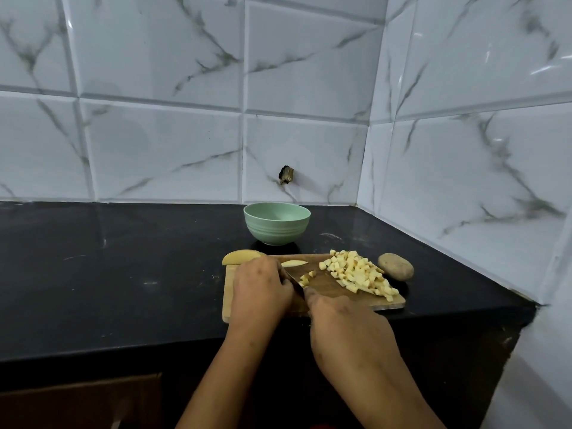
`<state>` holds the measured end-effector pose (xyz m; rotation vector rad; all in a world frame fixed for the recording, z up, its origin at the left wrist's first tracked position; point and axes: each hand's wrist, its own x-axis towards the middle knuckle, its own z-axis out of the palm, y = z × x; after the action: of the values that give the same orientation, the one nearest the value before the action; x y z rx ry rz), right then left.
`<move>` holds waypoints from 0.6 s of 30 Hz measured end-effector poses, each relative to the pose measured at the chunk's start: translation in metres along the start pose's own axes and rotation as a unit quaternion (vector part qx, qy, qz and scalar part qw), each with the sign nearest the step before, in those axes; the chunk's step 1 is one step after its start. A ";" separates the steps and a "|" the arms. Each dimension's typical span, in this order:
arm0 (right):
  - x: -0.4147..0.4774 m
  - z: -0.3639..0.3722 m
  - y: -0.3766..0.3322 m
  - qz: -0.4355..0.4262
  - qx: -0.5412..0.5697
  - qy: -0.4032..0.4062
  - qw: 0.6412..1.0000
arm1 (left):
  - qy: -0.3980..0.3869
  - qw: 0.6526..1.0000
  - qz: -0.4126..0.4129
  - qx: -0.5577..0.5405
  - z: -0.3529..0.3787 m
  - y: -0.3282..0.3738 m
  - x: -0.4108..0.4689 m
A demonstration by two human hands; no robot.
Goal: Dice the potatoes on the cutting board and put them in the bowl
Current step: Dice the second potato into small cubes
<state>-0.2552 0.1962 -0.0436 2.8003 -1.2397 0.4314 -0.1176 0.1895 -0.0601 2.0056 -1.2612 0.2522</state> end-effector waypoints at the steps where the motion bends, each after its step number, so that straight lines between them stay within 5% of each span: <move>1: 0.002 0.000 0.001 0.000 -0.005 0.004 1.000 | 0.002 1.000 0.000 0.002 0.000 0.000 0.000; 11: -0.009 0.001 0.029 0.055 0.032 0.041 0.997 | 0.001 0.998 0.019 0.060 0.005 0.001 0.002; 18: 0.003 0.000 0.070 0.135 0.235 0.005 0.963 | -0.070 0.995 0.040 0.060 0.022 0.016 0.019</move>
<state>-0.3041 0.1466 -0.0477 2.9882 -1.7247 0.8586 -0.1265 0.1577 -0.0575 2.1067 -1.4475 0.2335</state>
